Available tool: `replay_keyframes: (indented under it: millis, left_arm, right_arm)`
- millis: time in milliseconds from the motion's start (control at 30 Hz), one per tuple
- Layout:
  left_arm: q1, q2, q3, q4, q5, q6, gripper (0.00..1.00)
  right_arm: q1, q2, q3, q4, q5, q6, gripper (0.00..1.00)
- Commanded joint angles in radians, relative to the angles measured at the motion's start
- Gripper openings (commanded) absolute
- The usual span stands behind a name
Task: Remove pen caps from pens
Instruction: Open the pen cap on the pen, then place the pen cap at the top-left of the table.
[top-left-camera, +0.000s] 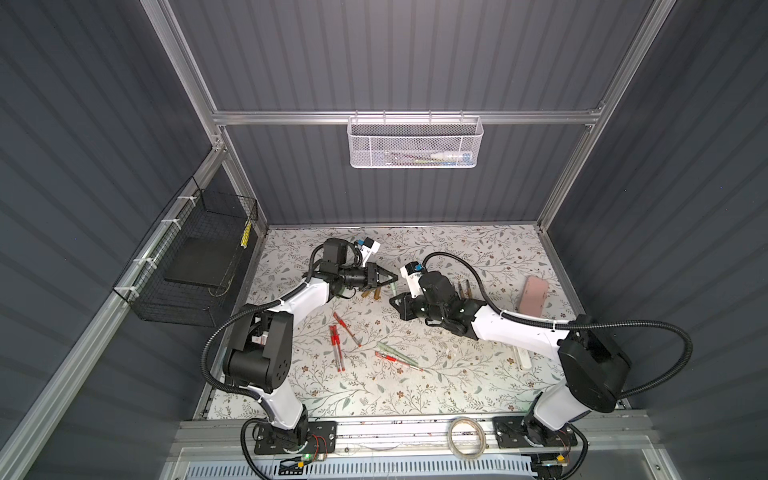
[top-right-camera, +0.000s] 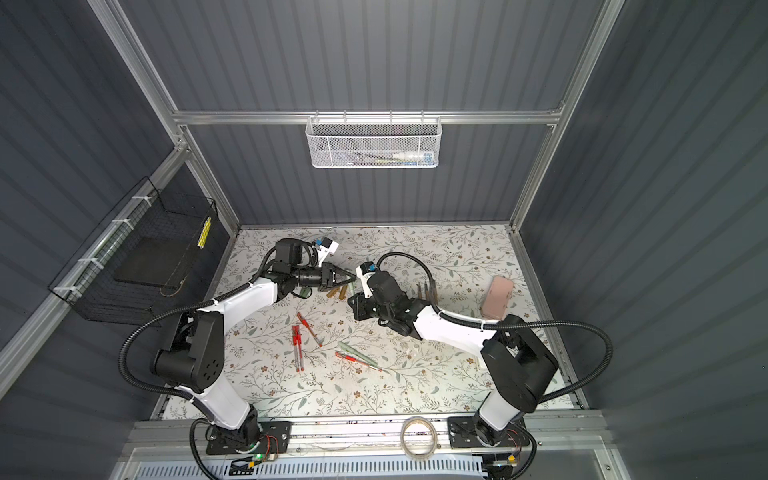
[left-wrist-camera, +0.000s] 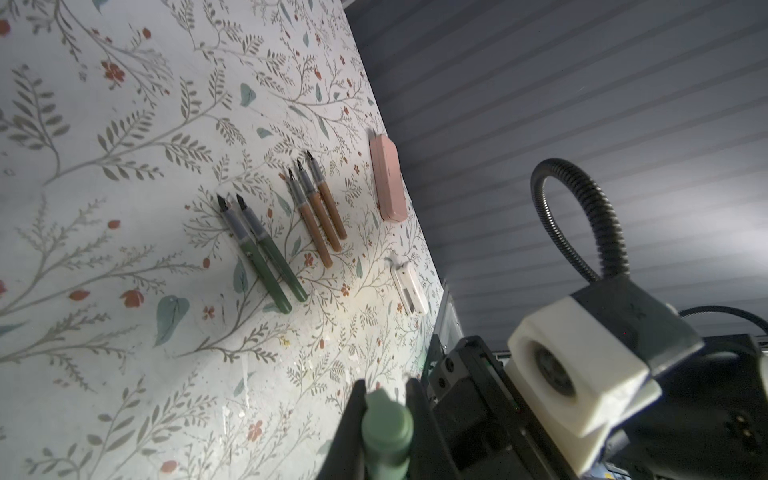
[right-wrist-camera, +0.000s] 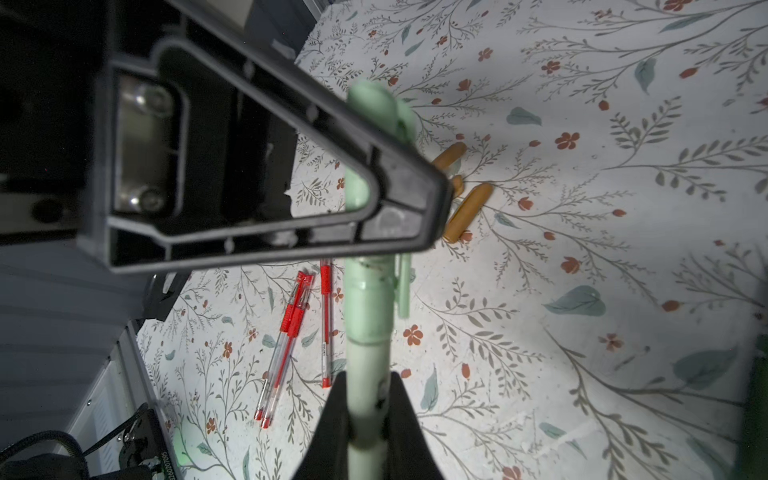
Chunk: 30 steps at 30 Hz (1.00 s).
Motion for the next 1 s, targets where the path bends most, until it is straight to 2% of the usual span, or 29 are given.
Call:
replay_keyframes:
  millis: [0,200,367,500,700,800,967]
  left_arm:
    - [0.187,-0.013,0.101,0.031,-0.186,0.058,0.0]
    - [0.216,-0.008,0.192,-0.088,-0.22,0.145,0.0]
    - [0.226,-0.016,0.211,-0.176,-0.293,0.222,0.0]
    - [0.225,-0.036,0.219,-0.312,-0.429,0.393,0.0]
    - [0.225,-0.051,0.161,-0.363,-0.673,0.566,0.0]
    - [0.226,-0.045,0.132,-0.349,-0.829,0.63,0.0]
    - [0.225,-0.02,0.104,-0.345,-0.968,0.71,0.0]
  right_arm:
    - [0.018,-0.047,-0.121,-0.213,0.0,0.045,0.0]
    - [0.017,-0.063,-0.118,-0.273,0.011,0.002,0.0]
    - [0.008,-0.061,-0.12,-0.272,0.023,-0.002,0.0]
    - [-0.007,-0.091,-0.124,-0.251,0.047,0.016,0.0]
    - [-0.043,-0.136,-0.14,-0.249,0.054,0.035,0.0]
    - [-0.057,-0.16,-0.157,-0.239,0.06,0.029,0.0]
    - [-0.067,-0.198,-0.171,-0.245,0.069,0.032,0.0]
